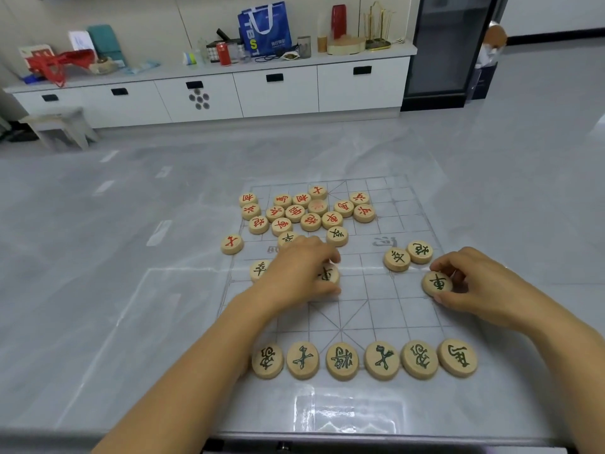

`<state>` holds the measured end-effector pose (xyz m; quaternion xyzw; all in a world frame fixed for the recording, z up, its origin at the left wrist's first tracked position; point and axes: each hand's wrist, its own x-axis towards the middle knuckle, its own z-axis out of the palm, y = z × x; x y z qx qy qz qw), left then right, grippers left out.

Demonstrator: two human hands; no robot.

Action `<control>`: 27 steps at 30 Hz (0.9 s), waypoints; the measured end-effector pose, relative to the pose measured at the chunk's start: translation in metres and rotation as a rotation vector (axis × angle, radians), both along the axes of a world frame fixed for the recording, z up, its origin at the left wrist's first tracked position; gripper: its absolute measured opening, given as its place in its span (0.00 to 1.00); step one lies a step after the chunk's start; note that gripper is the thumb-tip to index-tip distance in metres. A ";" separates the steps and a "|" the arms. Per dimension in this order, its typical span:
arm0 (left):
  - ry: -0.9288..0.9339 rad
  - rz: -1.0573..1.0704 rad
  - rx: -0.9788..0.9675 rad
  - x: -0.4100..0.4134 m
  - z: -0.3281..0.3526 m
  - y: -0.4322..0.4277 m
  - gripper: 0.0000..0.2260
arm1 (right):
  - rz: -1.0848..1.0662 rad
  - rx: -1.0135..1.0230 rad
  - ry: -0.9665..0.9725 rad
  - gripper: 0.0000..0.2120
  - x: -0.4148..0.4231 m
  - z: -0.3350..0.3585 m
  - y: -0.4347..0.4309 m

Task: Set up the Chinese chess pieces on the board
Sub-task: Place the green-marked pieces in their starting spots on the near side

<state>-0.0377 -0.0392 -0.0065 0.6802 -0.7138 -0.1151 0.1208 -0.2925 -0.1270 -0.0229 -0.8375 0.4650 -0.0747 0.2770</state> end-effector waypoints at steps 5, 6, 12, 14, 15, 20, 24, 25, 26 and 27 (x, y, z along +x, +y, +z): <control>0.246 0.149 -0.112 0.070 0.018 0.072 0.21 | 0.020 -0.006 0.009 0.10 -0.023 0.004 -0.001; 0.246 0.200 -0.118 0.086 0.017 0.090 0.22 | 0.031 -0.006 -0.011 0.10 -0.029 0.004 0.001; 0.298 0.352 -0.070 0.102 -0.019 0.164 0.27 | 0.127 -0.009 -0.025 0.22 -0.058 -0.006 0.012; 0.286 0.360 -0.056 0.095 -0.029 0.171 0.23 | 0.159 0.007 -0.016 0.24 -0.064 -0.011 0.012; 0.307 0.372 -0.056 0.094 -0.032 0.173 0.22 | 0.182 0.017 -0.009 0.25 -0.066 -0.015 0.011; 0.407 0.397 -0.125 0.093 -0.036 0.180 0.26 | 0.223 0.056 0.009 0.29 -0.078 -0.031 0.006; 0.438 0.403 -0.121 0.095 -0.041 0.180 0.19 | 0.193 0.047 -0.050 0.27 -0.070 -0.025 0.011; 0.436 0.404 -0.129 0.096 -0.041 0.180 0.20 | 0.196 0.034 -0.058 0.25 -0.066 -0.021 0.013; 0.433 0.405 -0.137 0.096 -0.042 0.180 0.21 | 0.199 0.023 -0.069 0.24 -0.062 -0.015 0.016; 0.433 0.404 -0.146 0.095 -0.043 0.179 0.21 | 0.212 0.001 -0.086 0.23 -0.060 -0.012 0.019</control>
